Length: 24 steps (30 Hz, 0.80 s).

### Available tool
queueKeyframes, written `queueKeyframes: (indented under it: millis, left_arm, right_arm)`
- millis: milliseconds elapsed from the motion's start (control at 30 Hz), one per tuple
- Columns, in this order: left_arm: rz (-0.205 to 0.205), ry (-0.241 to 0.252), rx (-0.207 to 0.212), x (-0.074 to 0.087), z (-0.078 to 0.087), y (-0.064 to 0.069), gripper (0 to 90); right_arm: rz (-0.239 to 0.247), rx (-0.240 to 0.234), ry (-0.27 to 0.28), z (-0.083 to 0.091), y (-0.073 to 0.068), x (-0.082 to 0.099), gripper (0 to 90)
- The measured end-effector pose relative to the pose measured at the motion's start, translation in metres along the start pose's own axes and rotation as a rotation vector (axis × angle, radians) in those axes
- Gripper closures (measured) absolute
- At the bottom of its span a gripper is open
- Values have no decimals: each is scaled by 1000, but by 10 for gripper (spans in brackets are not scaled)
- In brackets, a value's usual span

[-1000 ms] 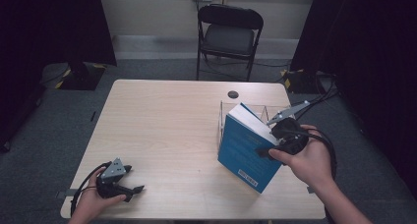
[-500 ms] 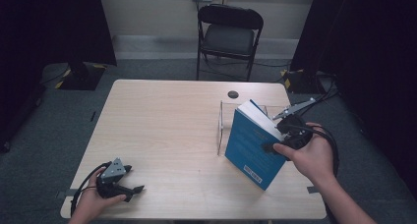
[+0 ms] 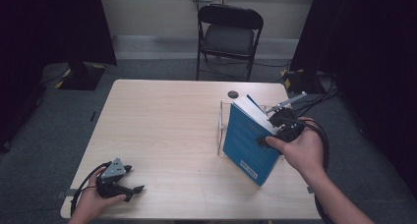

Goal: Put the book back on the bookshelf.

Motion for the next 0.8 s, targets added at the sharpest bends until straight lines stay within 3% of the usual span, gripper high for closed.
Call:
queueKeyframes:
  millis: [800]
  left_arm:
    - [-2,-1,-1,0,0,0,100]
  right_arm:
    - [-92,45,-6,-17,1,-22,619]
Point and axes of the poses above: each handheld gripper's, and its own axes: z roughly backward along the jaws, x roughly out of its underside, y roughly to its right, the point moved 3 cm from there along -z, roughly forward along the jaws, and after that the axes turned 14 degrees about z, right-handed, at the moved point
